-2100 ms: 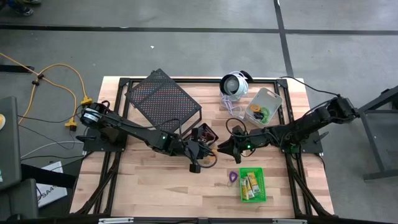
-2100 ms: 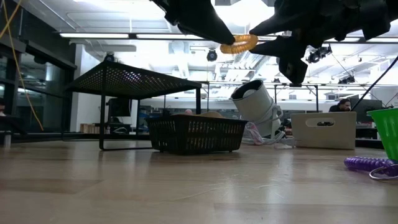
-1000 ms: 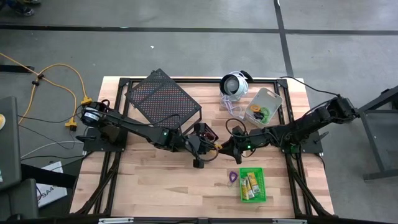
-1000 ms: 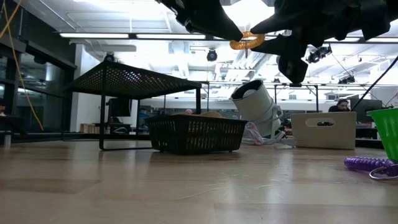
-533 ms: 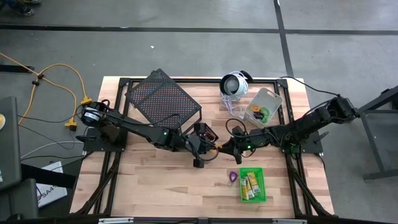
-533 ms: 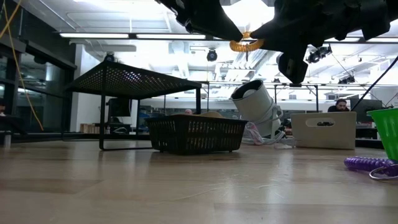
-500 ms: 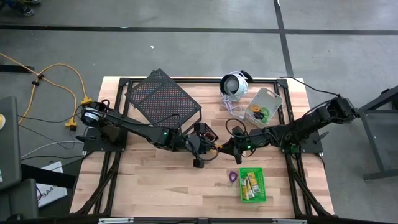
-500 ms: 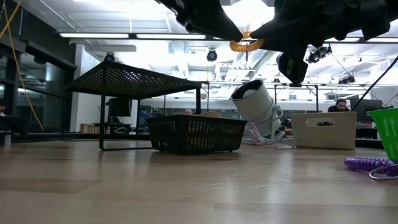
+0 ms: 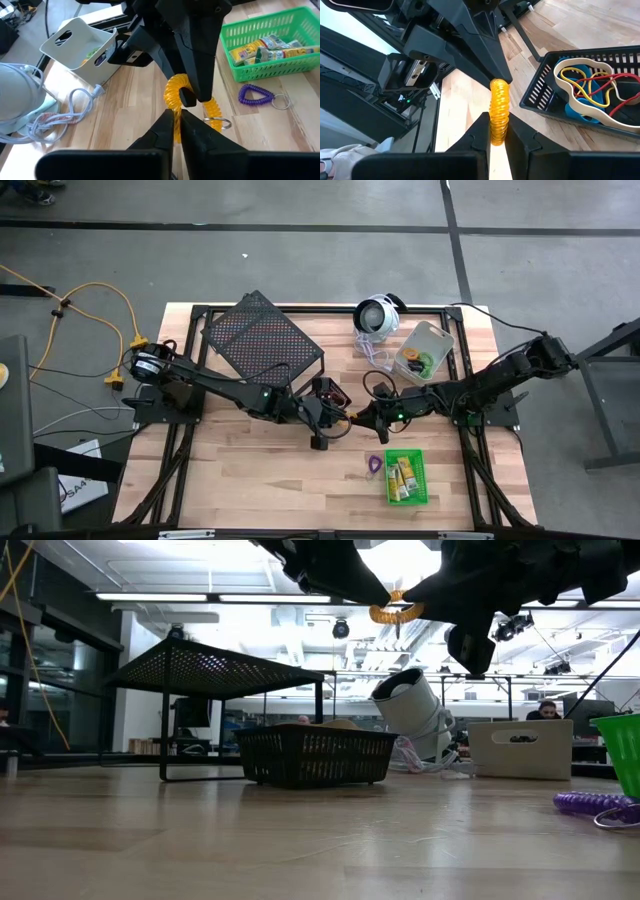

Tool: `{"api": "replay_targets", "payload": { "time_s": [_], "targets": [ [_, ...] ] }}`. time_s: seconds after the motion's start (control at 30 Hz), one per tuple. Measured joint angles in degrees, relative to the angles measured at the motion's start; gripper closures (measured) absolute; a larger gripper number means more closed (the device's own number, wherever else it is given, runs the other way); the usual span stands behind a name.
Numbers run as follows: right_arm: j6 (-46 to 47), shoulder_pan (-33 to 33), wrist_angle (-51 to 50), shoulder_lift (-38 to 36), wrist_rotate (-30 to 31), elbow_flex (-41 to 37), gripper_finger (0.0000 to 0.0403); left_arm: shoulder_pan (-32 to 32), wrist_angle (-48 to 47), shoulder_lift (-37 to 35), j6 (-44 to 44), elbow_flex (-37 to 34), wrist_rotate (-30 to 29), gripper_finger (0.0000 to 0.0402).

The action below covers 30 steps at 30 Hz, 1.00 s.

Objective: Pick & Place Office Desk Supplies
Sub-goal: Put the orange spring keychain into the white bin

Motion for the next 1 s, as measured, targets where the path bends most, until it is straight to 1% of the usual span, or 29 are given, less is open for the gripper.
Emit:
{"api": "replay_targets", "payload": {
  "time_s": [0.23,0.33,0.77,0.9,1.0],
  "targets": [
    [0.0,0.0,0.0,0.0,0.0,0.0,0.0374,0.0,0.0,0.0,0.2,0.0,0.4,0.0332],
    [0.0,0.0,-0.1,0.0,0.0,0.0,0.0375,0.0,0.0,0.0,0.2,0.0,0.4,0.0321],
    [2.1,0.0,-3.9,0.0,0.1,0.0,0.0375,-0.1,-2.7,0.0,0.0,0.0,0.6,0.0318],
    [2.2,0.0,-5.5,0.0,2.7,0.0,0.0375,-0.5,-2.9,0.0,0.0,0.0,0.6,0.0318],
    [1.9,-0.4,-5.6,0.0,6.0,0.0,0.0375,-1.0,-2.9,0.0,0.0,0.0,0.6,0.0318]
  ]
}}
